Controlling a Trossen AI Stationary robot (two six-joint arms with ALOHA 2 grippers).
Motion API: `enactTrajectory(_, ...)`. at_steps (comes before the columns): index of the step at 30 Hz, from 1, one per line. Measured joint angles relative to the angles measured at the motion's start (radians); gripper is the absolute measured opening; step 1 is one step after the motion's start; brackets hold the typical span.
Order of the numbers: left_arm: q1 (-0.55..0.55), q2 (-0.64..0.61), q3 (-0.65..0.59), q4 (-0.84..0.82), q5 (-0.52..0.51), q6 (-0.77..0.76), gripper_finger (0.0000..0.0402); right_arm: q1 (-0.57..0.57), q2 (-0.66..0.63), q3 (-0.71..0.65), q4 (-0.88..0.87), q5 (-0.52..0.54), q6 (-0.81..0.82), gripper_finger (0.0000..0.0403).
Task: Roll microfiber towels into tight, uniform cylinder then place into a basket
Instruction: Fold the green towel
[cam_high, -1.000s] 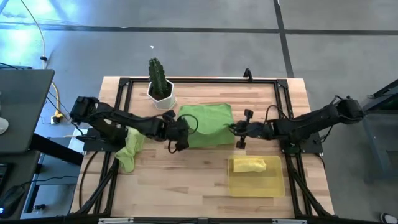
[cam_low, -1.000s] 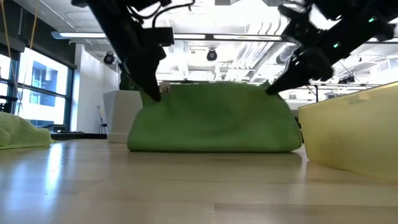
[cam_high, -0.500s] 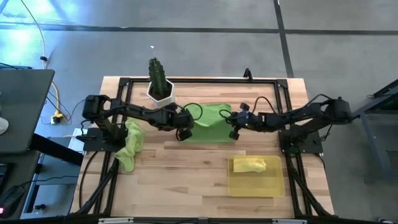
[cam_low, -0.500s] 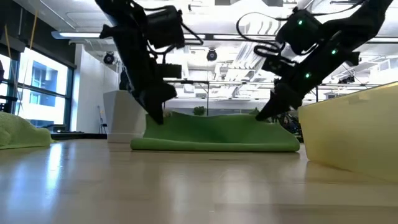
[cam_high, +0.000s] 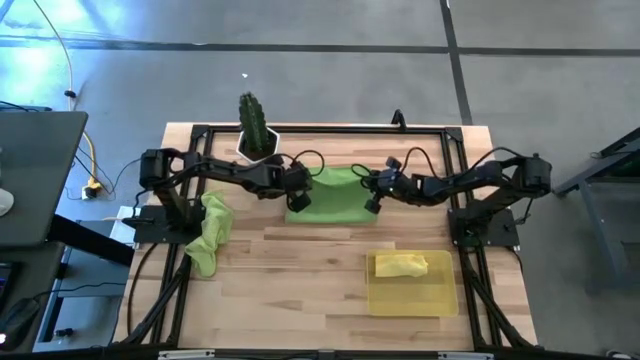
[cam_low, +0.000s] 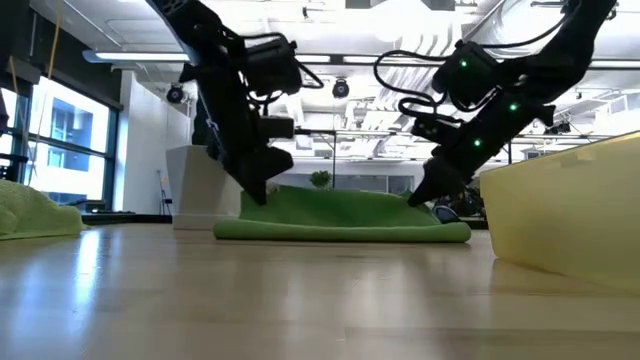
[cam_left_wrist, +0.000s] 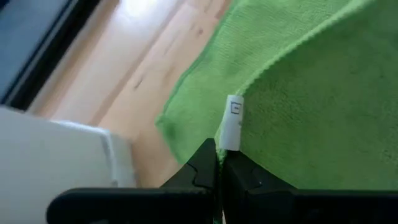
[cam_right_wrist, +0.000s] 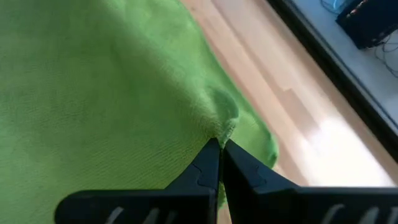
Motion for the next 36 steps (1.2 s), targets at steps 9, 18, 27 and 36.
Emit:
enactTrajectory(9, 0.016, 0.058, 0.001, 0.051, -0.001, 0.007, 0.0, -0.027, 0.0, 0.0, 0.017, -0.001, -0.025, 0.0001)
enactTrajectory(18, 0.008, 0.065, 0.0, 0.042, -0.078, -0.003, 0.0, -0.042, 0.0, 0.0, 0.017, -0.001, -0.041, 0.0001)
enactTrajectory(27, 0.002, 0.063, 0.0, 0.043, -0.113, -0.028, 0.0, -0.073, 0.0, 0.0, 0.017, -0.004, -0.041, 0.0001)
enactTrajectory(36, -0.016, 0.062, 0.0, 0.042, -0.173, -0.037, 0.0, -0.103, 0.0, 0.0, 0.039, -0.058, -0.041, 0.0001)
